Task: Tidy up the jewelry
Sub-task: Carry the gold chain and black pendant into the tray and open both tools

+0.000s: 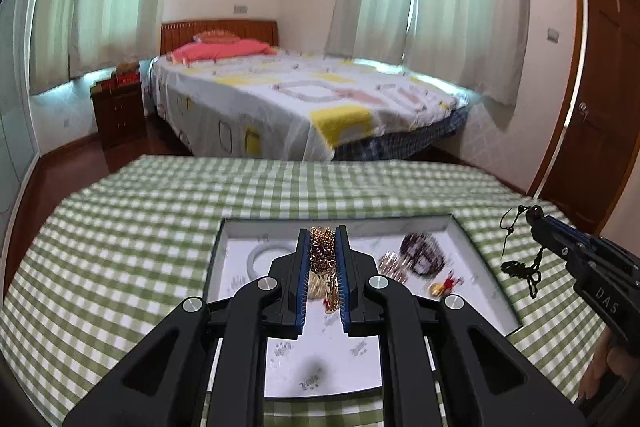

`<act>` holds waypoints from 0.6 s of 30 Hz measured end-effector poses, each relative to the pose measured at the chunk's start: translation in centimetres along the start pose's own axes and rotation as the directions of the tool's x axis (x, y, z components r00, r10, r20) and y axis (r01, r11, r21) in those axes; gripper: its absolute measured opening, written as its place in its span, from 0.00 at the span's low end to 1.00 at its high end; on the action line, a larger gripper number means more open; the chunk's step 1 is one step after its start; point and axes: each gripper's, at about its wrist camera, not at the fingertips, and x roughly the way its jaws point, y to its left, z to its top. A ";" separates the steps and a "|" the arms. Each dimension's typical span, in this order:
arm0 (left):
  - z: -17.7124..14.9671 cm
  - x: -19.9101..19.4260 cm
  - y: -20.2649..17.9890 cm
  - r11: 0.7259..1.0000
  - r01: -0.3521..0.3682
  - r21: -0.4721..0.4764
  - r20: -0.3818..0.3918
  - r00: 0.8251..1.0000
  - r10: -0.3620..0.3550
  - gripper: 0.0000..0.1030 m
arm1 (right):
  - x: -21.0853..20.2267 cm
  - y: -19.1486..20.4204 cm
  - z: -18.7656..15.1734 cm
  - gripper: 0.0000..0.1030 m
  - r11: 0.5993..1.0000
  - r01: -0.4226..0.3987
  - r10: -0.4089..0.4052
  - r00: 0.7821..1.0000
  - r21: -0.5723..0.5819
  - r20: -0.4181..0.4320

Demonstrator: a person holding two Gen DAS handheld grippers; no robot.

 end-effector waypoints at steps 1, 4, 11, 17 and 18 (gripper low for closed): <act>-0.4 0.7 0.2 1.000 -0.004 -0.003 -0.019 1.000 0.004 0.13 | 0.7 -0.3 -0.5 0.14 1.000 0.002 -0.002 1.000 0.006 -0.020; -1.6 2.4 0.6 1.000 -0.013 -0.006 -0.071 0.997 0.012 0.13 | 2.8 -0.9 -1.9 0.14 1.000 0.003 -0.002 0.997 0.019 -0.078; -3.7 5.2 1.5 0.999 -0.026 -0.028 -0.173 0.985 0.021 0.13 | 5.6 -1.3 -4.1 0.14 1.000 0.004 0.001 0.983 0.029 -0.182; -4.9 6.3 1.4 0.999 -0.023 -0.025 -0.223 0.975 0.017 0.13 | 6.8 -1.3 -5.2 0.14 0.999 0.003 0.005 0.969 0.032 -0.249; -5.1 6.5 1.5 0.999 -0.019 -0.029 -0.235 0.972 0.012 0.13 | 7.0 -1.4 -5.4 0.14 0.999 0.005 0.004 0.966 0.033 -0.260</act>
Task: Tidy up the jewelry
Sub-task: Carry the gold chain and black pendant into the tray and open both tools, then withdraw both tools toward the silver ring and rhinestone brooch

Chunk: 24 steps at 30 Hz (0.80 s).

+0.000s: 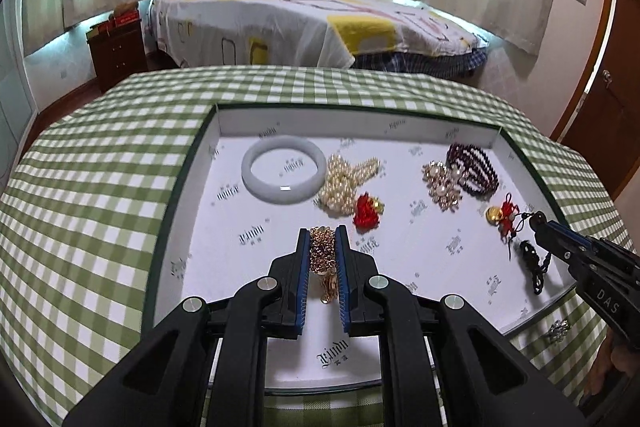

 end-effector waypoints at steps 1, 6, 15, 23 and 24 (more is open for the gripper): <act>0.0 0.2 0.0 1.000 0.002 -0.004 -0.006 1.000 -0.002 0.13 | 0.2 -0.1 0.0 0.15 1.000 0.000 0.000 1.000 0.002 -0.007; -0.5 1.0 0.1 1.000 0.011 -0.023 -0.044 0.999 -0.012 0.13 | 0.6 -0.4 -0.3 0.15 1.000 0.004 -0.004 1.000 0.011 -0.031; -0.7 1.2 -0.1 1.000 -0.002 -0.022 -0.053 0.999 0.001 0.38 | 0.6 -0.4 -0.4 0.17 1.000 -0.001 0.002 1.000 0.016 -0.028; -0.8 0.5 -0.2 0.999 0.004 -0.033 -0.041 0.999 -0.005 0.49 | -0.6 -0.1 -0.4 0.27 1.000 -0.017 0.017 1.000 0.020 -0.002; -0.8 0.1 -0.2 0.999 0.005 -0.035 -0.034 0.999 -0.007 0.50 | -0.9 -0.1 -0.3 0.27 1.000 -0.019 0.019 1.000 0.021 0.001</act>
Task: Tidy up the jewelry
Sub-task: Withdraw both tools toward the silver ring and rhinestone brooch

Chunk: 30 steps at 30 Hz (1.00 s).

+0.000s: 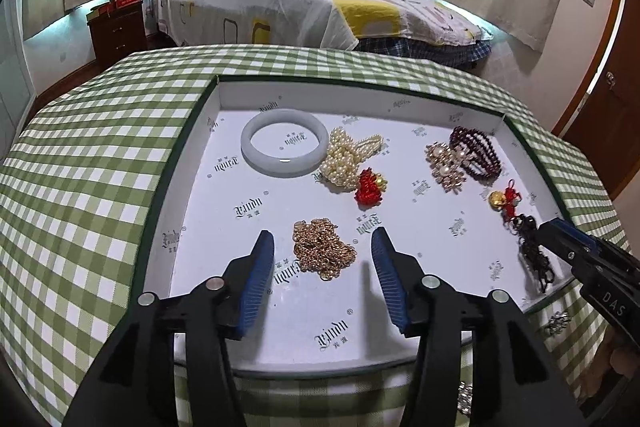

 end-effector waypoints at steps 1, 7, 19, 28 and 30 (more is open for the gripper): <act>0.0 -0.3 0.0 1.000 0.001 -0.001 0.005 1.000 -0.001 0.51 | -0.4 0.0 0.0 0.27 1.000 -0.002 0.002 1.000 0.001 0.004; -0.8 -3.1 -0.4 1.000 0.001 -0.010 0.045 0.999 0.000 0.53 | -2.8 0.1 -0.8 0.27 1.000 -0.005 0.005 1.000 0.011 0.026; -4.4 -7.7 -0.6 0.999 0.007 -0.032 0.098 0.995 -0.003 0.53 | -6.7 0.3 -4.6 0.27 1.000 0.027 -0.027 0.999 -0.002 0.037; -6.5 -8.1 -0.4 0.999 -0.027 -0.025 0.078 0.997 0.029 0.53 | -4.9 0.0 -6.5 0.27 1.000 0.030 -0.030 0.999 0.005 -0.027; -6.7 -8.0 -0.3 0.999 -0.028 -0.025 0.070 0.997 0.029 0.53 | -4.5 -0.1 -6.8 0.27 0.999 0.034 -0.034 0.999 0.009 -0.037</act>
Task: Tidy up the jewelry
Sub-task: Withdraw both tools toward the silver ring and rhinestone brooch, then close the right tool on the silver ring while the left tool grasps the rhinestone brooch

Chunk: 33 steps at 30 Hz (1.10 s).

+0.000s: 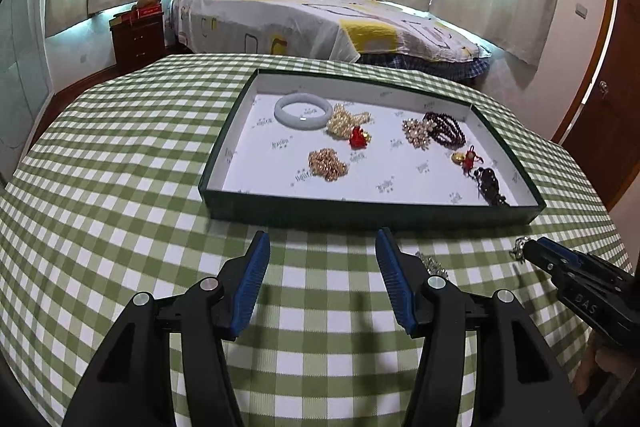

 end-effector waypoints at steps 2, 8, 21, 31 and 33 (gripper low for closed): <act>-0.2 0.1 0.0 1.000 0.000 0.000 -0.006 1.000 0.000 0.53 | 0.4 -0.1 0.0 0.27 1.000 0.003 -0.003 1.000 0.004 -0.012; -0.6 0.6 -0.3 1.000 0.007 0.005 -0.022 1.000 -0.007 0.53 | 1.1 0.0 0.0 0.27 1.000 0.003 -0.003 1.000 0.006 -0.025; -1.0 1.5 -0.8 1.000 0.016 0.011 -0.046 0.999 -0.015 0.53 | 1.9 0.5 0.6 0.27 1.000 0.002 -0.002 1.000 -0.010 -0.025; -1.0 1.7 -1.0 1.000 0.016 0.011 -0.049 0.999 -0.016 0.53 | 2.0 0.7 0.5 0.23 1.000 0.005 -0.006 1.000 -0.014 -0.024; -1.0 1.8 -1.0 1.000 0.016 0.011 -0.052 0.999 -0.016 0.53 | 2.0 0.7 0.5 0.23 1.000 0.005 -0.005 1.000 -0.014 -0.023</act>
